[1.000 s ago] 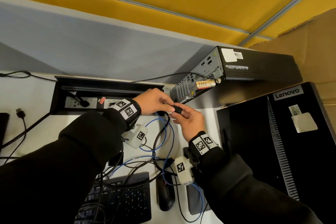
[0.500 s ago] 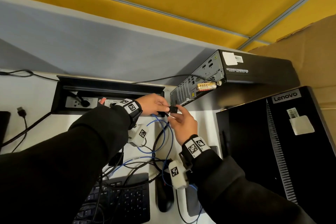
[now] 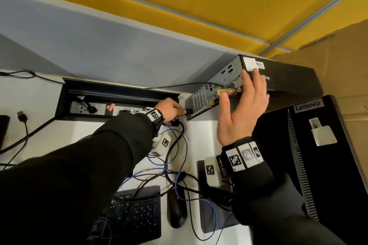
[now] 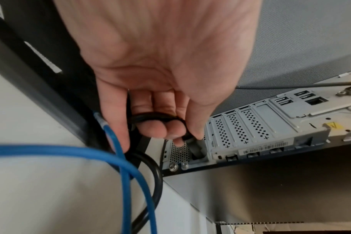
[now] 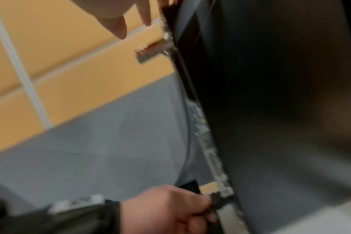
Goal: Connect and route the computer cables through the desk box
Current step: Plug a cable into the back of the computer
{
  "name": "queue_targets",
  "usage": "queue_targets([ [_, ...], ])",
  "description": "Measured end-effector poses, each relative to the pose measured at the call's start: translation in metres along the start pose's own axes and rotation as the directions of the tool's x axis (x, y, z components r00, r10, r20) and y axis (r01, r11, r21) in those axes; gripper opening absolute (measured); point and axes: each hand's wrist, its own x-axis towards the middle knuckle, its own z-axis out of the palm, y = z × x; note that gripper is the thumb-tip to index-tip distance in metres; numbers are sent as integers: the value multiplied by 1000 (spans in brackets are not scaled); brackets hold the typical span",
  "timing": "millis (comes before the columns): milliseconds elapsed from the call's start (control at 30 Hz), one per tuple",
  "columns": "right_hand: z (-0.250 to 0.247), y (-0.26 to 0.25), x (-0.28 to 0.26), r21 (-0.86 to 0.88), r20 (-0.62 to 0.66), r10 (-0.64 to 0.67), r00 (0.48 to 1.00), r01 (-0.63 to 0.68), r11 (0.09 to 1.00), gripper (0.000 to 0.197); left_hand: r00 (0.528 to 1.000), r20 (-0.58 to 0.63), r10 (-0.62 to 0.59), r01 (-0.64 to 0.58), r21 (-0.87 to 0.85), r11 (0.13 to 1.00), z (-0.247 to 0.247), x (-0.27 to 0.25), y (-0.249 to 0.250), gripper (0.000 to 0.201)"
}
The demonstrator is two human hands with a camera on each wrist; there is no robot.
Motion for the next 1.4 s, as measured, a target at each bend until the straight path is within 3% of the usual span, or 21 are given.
queue_targets([
  [133, 16, 11, -3, -201, -12, -50, 999, 47, 979, 56, 999, -39, -28, 28, 17, 999, 3, 2, 2, 20],
  [233, 23, 12, -1, -244, -42, -63, 997, 51, 968, 41, 998, -62, -6, 11, 84, 996, 2, 3, 5, 28],
  [500, 21, 17, -3, -185, -45, -71, 996, 61, 981, 29, 996, -61, 62, -47, 220, 974, 9, 10, 4, 33],
  [667, 20, 13, -4, -95, -64, -53, 997, 47, 994, 25, 997, -74, 34, -13, 264, 965, 10, 16, 10, 33],
  [967, 15, 3, 2, 51, -107, -10, 994, 15, 999, 49, 996, -83, 18, 8, 308, 951, 16, 16, 17, 39],
  [1133, -2, 5, 6, -69, -7, -62, 998, 61, 996, 81, 997, -71, 15, 5, 271, 963, 14, 18, 13, 31],
  [1233, -20, 13, 13, -131, 83, -86, 993, 97, 987, 73, 998, -60, 23, -9, 233, 972, 13, 14, 11, 33],
  [1400, -14, 33, 28, -120, 60, -4, 998, 11, 993, 58, 999, -45, 22, -12, 225, 974, 16, 10, 13, 46],
])
